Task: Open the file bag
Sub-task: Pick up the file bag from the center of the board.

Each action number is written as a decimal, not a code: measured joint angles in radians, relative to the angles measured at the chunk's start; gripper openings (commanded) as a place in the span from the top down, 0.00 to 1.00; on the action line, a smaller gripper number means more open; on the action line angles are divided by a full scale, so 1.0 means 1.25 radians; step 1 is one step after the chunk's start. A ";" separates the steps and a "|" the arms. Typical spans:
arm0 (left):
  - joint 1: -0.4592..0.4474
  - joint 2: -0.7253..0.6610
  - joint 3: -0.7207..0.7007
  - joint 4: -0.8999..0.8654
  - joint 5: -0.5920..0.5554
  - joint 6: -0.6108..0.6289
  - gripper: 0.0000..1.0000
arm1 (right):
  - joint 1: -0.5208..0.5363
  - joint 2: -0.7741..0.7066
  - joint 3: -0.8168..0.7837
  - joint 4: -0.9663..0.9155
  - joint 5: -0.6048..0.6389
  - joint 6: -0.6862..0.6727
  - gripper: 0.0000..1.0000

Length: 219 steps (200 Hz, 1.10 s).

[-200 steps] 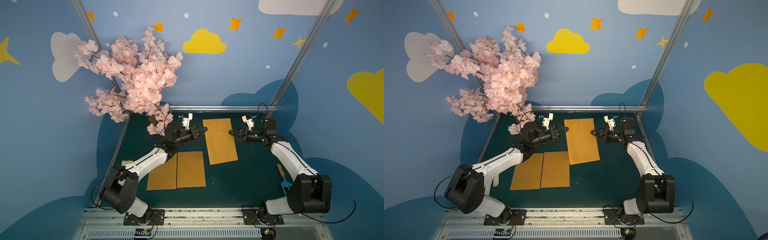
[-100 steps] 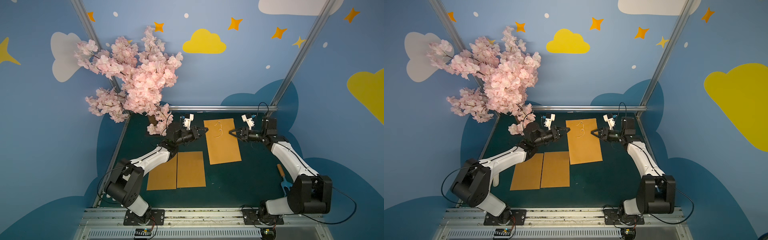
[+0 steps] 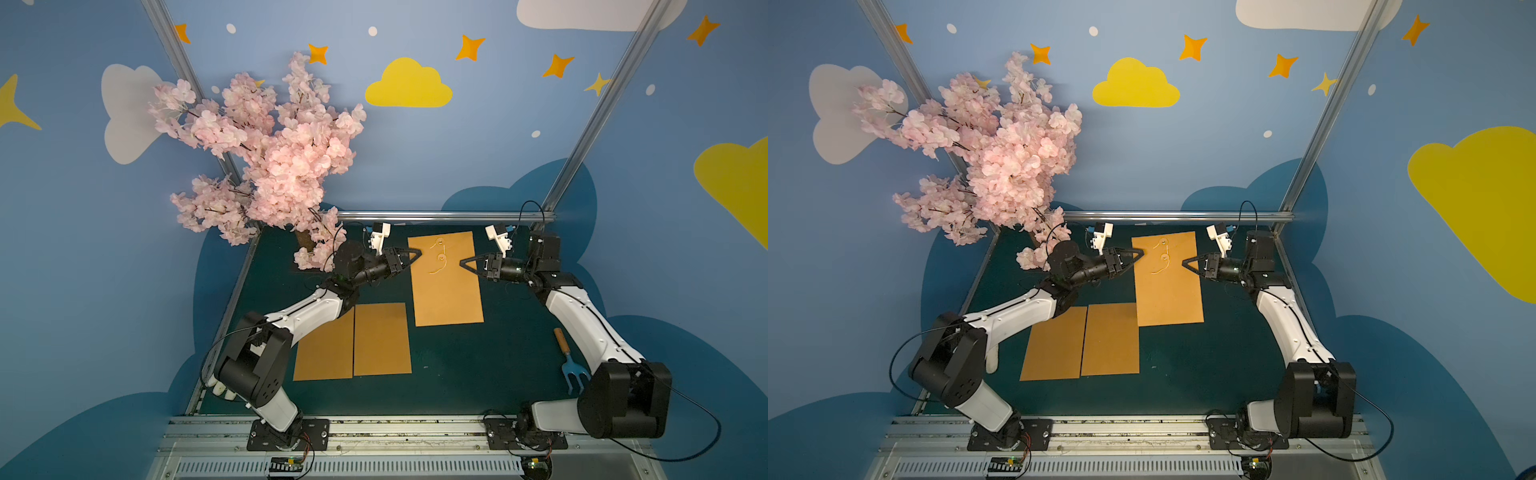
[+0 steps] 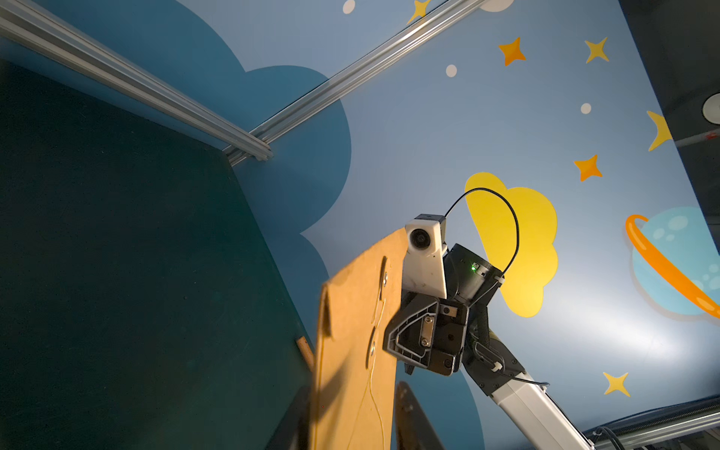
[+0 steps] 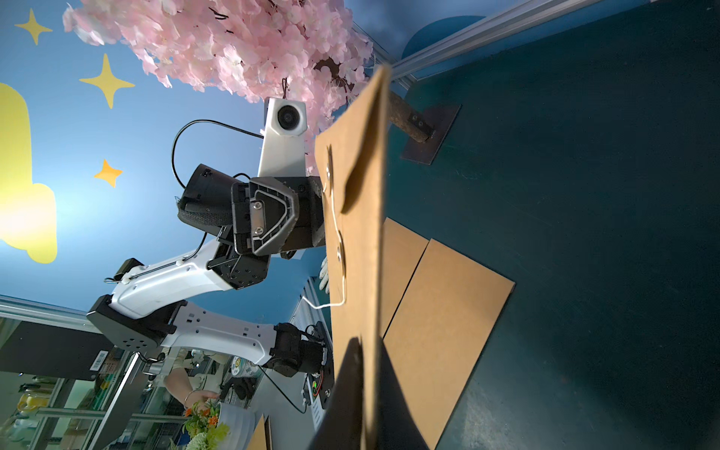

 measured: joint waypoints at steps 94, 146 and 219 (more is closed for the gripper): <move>-0.016 0.033 0.034 0.009 0.017 -0.012 0.98 | 0.009 0.000 0.000 0.018 -0.016 0.010 0.85; -0.021 0.013 0.001 0.023 -0.012 0.037 0.97 | 0.009 -0.029 0.001 -0.069 0.066 -0.049 0.53; -0.033 -0.148 -0.042 -0.091 -0.148 0.245 0.98 | 0.065 -0.194 0.039 -0.244 0.291 -0.132 0.55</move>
